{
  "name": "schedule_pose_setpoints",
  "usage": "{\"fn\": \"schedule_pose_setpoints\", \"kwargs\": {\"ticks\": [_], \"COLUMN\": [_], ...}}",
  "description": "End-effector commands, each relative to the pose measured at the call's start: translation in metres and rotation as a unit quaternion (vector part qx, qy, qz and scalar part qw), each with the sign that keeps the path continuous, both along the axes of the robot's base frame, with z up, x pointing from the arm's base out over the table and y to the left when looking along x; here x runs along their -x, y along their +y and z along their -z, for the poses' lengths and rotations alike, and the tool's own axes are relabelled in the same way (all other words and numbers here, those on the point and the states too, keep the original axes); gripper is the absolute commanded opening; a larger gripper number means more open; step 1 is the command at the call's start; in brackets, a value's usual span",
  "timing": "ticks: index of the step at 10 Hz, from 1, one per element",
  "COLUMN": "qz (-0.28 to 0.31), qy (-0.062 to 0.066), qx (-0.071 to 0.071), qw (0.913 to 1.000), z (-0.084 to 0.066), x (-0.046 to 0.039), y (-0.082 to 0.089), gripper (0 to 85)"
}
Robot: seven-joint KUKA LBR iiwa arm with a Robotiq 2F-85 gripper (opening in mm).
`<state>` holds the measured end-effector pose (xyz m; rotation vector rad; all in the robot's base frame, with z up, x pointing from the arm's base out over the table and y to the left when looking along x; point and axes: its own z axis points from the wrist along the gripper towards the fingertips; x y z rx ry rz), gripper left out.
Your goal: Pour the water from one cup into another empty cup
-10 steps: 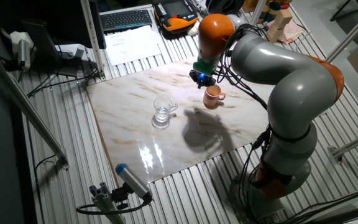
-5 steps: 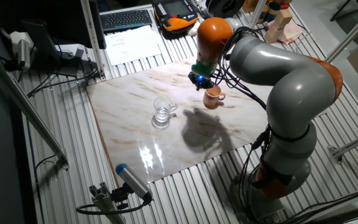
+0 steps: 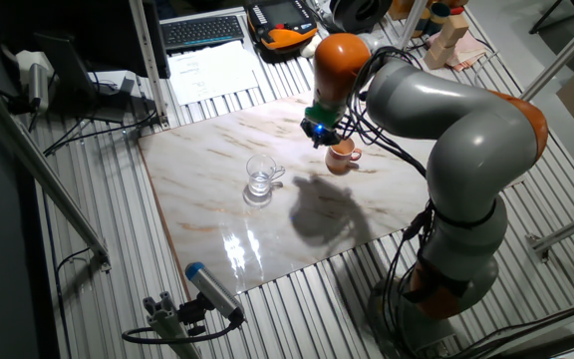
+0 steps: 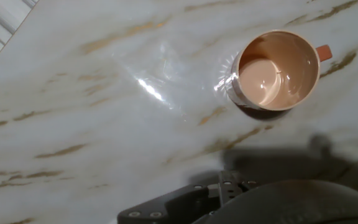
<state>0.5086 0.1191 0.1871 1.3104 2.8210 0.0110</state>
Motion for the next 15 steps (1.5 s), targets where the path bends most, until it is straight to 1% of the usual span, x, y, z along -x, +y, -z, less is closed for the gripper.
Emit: {"fn": "schedule_pose_setpoints", "kwargs": {"ticks": [1,3,4,5,7,8,9,10,13,14,15], "qz": [0.008,0.021,0.025,0.033,0.034,0.036,0.041,0.039,0.04,0.058,0.072], "qy": [-0.001,-0.004,-0.004,-0.009,-0.014,-0.014,-0.016,-0.016,-0.015,-0.009,-0.009], "qx": [-0.006,-0.04,-0.053,-0.079,-0.104,-0.109,-0.12,-0.118,-0.126,-0.131,-0.124], "qw": [0.9999,0.999,0.9983,0.9963,0.9939,0.9933,0.9918,0.9922,0.9911,0.9897,0.9896], "z": [0.003,0.004,0.004,0.004,0.006,0.007,0.008,0.01,0.014,0.016,0.017], "x": [0.0,0.0009,0.0012,0.001,0.0009,0.0008,0.001,0.0017,0.0032,0.0043,0.0054], "y": [0.0,0.001,0.001,0.001,0.001,0.001,0.002,0.002,0.003,0.003,0.004], "gripper": [0.0,0.0,0.0,0.0,0.0,0.0,0.0,0.0,0.0,0.0,0.0]}}
